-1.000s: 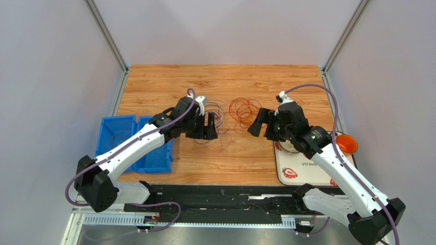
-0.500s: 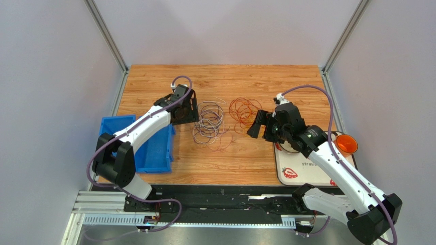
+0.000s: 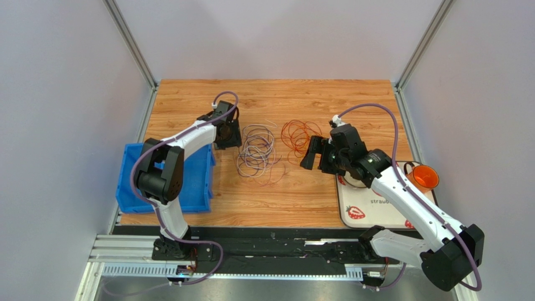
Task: Untangle the cables
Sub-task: Pick up the cable at the center of the board.
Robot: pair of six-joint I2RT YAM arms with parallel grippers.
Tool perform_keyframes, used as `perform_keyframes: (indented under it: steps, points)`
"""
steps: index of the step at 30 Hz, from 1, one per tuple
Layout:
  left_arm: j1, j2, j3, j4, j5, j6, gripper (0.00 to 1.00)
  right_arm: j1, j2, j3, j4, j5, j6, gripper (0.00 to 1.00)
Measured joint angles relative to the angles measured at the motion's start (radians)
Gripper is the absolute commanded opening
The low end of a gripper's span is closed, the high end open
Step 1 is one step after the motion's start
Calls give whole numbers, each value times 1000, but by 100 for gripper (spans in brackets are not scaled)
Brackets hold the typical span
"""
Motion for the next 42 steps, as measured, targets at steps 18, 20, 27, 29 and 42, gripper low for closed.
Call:
perform_keyframes:
  steps: [18, 20, 27, 29, 42]
  points:
    - [0, 90, 53, 32, 34, 34, 0, 0, 18, 0, 3, -3, -11, 92]
    - [0, 90, 56, 25, 34, 40, 0, 0, 18, 0, 3, -3, -13, 92]
    - [-5, 56, 93, -22, 32, 48, 0, 0, 18, 0, 3, -4, -14, 91]
    - [-13, 13, 118, -68, 23, 53, 0, 0, 18, 0, 3, -8, -14, 91]
    - [-262, -476, 404, -186, -50, 159, 0, 0, -47, 5, -6, -19, -13, 92]
